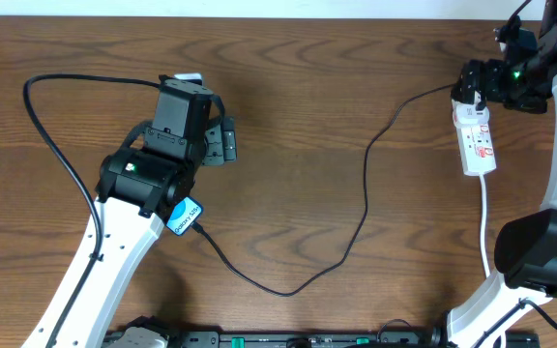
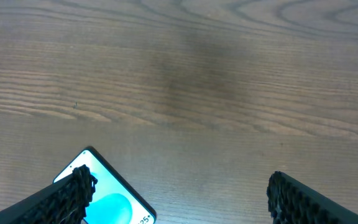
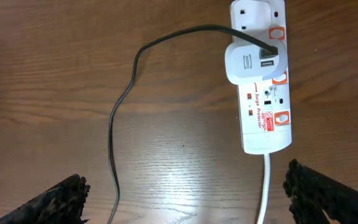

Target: Plug charger to phone and switch on socket

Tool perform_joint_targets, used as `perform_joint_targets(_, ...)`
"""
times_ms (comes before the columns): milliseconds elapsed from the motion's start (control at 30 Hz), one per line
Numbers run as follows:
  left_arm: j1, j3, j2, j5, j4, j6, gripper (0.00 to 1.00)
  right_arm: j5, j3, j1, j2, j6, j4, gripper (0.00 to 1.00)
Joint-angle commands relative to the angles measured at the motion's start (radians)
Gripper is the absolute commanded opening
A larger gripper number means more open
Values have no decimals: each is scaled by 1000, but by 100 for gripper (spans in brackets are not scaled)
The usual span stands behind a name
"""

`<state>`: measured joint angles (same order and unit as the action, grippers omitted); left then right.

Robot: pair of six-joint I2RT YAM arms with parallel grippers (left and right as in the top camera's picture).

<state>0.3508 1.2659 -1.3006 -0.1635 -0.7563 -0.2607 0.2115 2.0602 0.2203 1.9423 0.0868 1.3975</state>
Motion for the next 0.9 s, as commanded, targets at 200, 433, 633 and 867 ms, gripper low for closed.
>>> perform_joint_targets(200, -2, 14, -6, -13, -3, 13, 91, -3, 15, -2, -27, -11, 2, 99)
perform_joint_targets(433, -2, 6, -5, -5, -20, 13, 91, -3, 15, -2, -27, -11, 2, 99)
perform_joint_targets(633, -2, -22, -5, -6, -20, 13, 91, -3, 15, -2, -27, -11, 2, 99)
perform_joint_targets(867, -2, -116, 30, -5, 112, 13, 91, -3, 15, -2, -27, -11, 2, 99)
